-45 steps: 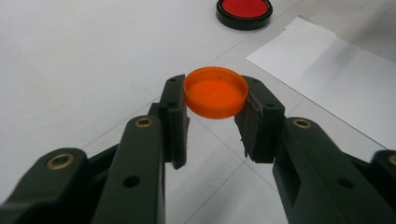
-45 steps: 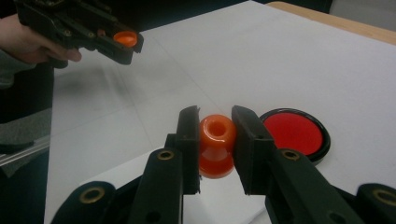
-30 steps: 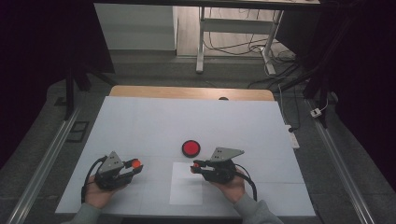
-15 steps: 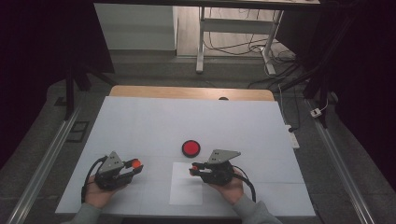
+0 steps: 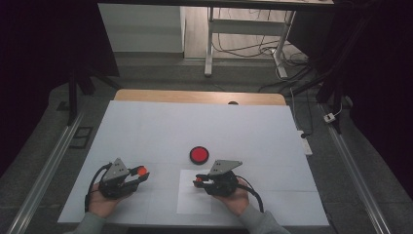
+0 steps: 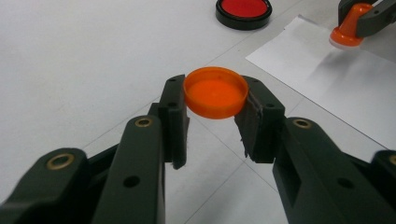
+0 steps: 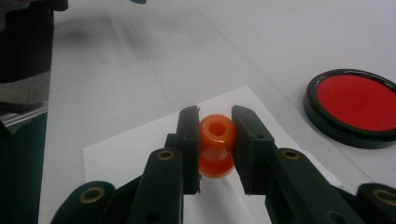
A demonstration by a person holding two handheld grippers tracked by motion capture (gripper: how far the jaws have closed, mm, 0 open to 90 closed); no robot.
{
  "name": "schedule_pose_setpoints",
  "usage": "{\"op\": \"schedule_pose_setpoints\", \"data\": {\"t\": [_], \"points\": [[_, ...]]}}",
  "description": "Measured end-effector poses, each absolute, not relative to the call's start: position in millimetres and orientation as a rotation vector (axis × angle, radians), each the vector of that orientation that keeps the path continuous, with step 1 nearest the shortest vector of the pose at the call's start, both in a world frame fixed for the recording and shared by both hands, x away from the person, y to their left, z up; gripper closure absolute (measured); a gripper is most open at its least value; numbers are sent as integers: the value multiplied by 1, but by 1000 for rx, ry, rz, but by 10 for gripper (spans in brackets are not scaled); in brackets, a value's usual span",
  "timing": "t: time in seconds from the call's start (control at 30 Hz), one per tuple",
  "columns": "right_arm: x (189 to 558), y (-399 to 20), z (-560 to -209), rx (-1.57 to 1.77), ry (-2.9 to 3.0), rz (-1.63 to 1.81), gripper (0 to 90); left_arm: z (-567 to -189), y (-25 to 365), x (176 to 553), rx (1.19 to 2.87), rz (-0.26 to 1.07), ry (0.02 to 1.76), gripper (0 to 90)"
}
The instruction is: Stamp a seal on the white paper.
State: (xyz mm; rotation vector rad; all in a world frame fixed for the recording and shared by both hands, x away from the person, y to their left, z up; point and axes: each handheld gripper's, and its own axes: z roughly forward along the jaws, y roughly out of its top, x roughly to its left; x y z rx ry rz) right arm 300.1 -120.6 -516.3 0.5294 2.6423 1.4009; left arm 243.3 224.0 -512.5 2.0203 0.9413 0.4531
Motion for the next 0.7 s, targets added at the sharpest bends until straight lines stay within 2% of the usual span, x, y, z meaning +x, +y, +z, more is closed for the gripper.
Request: {"op": "schedule_pose_setpoints", "data": {"t": [0.7], "points": [[299, -112, -525, 503, 2659, 1336, 719, -513, 223, 244, 2026, 450, 939, 644]]}}
